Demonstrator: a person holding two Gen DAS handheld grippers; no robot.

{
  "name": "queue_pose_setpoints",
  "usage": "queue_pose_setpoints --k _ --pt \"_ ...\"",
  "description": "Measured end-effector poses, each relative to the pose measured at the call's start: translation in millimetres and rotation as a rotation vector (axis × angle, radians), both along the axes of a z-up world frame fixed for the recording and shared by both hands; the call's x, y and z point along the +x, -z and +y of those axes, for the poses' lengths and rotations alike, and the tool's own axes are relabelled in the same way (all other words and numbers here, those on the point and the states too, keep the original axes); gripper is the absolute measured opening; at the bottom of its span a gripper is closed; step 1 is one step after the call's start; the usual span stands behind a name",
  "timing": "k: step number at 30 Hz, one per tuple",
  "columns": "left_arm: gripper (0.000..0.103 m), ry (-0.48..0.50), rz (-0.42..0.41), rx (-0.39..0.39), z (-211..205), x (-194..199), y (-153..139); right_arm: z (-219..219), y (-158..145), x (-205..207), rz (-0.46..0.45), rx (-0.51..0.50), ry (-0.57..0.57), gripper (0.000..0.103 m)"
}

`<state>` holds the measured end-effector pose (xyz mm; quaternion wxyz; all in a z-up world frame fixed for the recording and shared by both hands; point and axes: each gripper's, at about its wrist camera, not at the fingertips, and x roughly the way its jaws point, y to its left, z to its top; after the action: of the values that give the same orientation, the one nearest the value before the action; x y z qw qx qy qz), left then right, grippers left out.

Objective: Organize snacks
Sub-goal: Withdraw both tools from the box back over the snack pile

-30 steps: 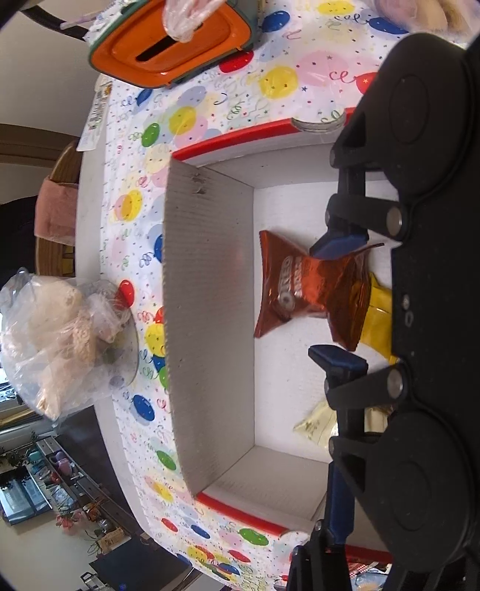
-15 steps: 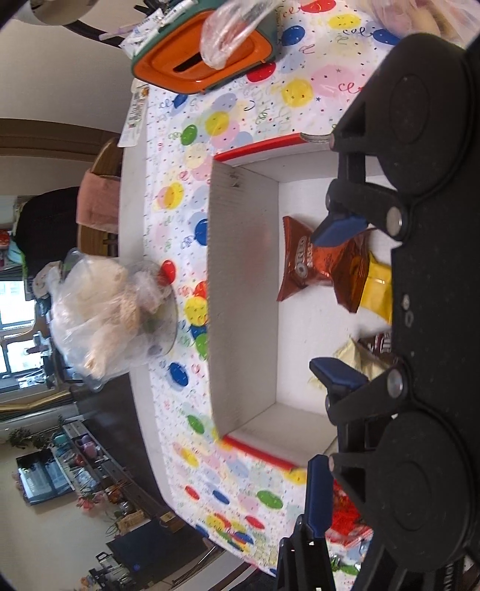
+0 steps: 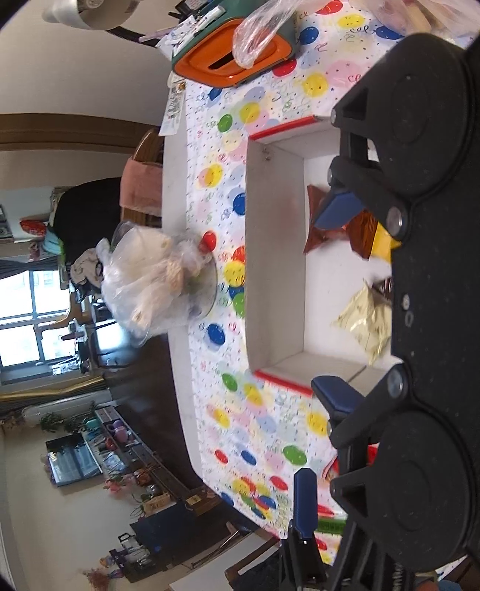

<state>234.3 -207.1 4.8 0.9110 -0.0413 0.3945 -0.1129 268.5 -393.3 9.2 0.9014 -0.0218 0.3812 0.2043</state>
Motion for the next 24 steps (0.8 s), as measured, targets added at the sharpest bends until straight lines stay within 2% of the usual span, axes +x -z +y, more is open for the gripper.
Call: queue_pose_setpoints --k 5,15,19,24 --pt "0.077 -0.048 -0.036 -0.003 26 -19 -7 17 -6 -17 -0.027 0.016 -0.010 0.094" --pt "0.078 -0.149 -0.048 0.008 84 -55 -9 59 -8 -52 -0.046 0.050 -0.045 0.102" --pt "0.083 -0.202 -0.055 0.021 111 -71 -7 78 -5 -68 -0.048 0.056 -0.056 0.103" --pt "0.083 -0.265 -0.028 0.006 150 -90 0 102 5 -84 -0.022 0.059 -0.074 0.103"
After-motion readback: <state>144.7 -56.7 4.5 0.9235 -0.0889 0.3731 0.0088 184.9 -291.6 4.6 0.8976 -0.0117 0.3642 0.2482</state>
